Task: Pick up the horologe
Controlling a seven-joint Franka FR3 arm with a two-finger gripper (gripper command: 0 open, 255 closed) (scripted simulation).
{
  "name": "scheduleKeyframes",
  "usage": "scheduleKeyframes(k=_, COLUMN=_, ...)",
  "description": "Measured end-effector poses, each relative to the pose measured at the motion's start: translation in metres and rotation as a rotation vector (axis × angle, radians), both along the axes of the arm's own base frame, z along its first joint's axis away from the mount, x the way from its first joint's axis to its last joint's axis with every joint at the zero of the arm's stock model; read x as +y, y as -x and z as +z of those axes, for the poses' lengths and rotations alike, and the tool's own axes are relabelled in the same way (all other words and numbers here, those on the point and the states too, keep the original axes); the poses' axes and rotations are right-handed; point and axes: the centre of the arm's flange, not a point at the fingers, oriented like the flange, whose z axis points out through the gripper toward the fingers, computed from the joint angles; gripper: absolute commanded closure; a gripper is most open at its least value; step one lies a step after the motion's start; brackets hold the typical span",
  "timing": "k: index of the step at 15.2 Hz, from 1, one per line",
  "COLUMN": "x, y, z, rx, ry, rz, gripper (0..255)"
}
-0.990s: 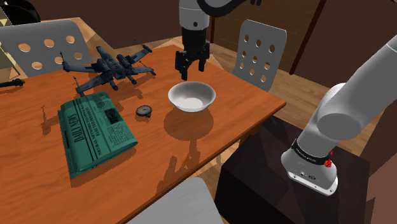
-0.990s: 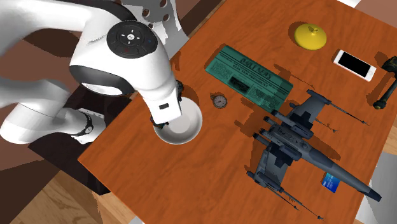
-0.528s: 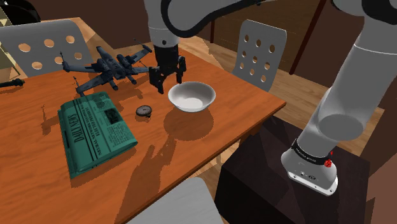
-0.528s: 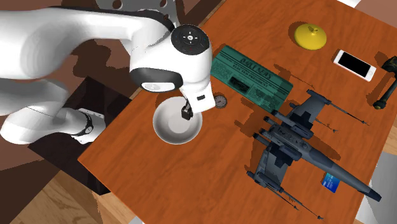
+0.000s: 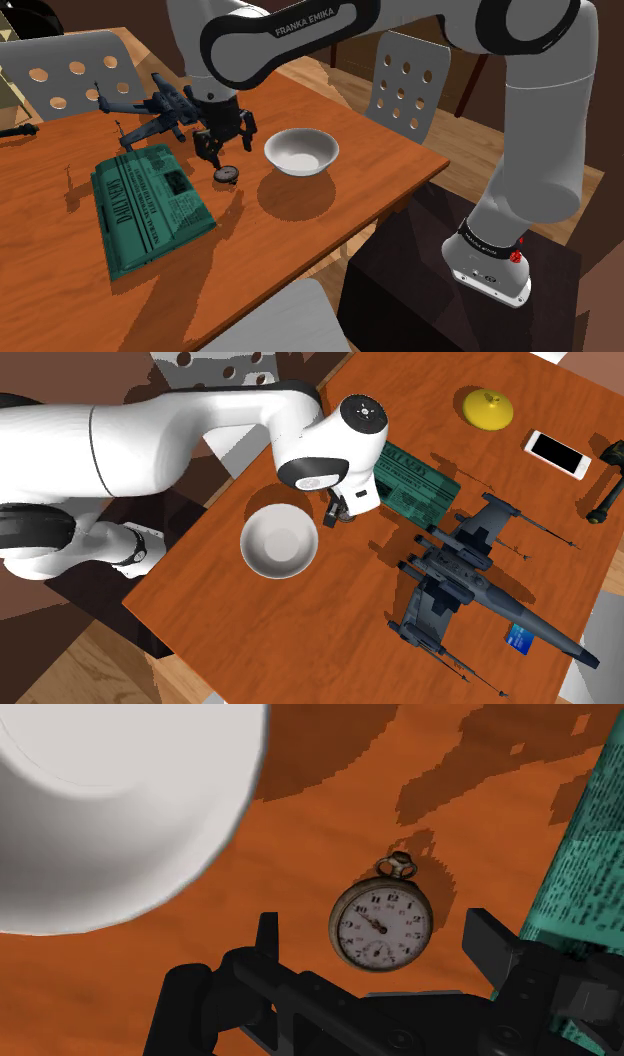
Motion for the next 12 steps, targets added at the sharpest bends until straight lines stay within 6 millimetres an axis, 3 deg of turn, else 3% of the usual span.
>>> scheduleKeyframes(k=3, x=0.016, y=-0.011, z=-0.018, rx=0.006, ry=0.003, rz=0.002, gripper=0)
scheduleKeyframes(k=9, x=0.018, y=-0.014, z=-0.048, rx=0.006, ry=0.004, rz=0.002, gripper=0)
scheduleKeyframes(k=10, x=0.018, y=-0.014, z=-0.05, rx=0.006, ry=0.004, rz=0.002, gripper=255)
scheduleKeyframes(k=12, x=0.018, y=-0.014, z=-0.051, rx=0.005, ry=0.003, rz=0.003, gripper=255)
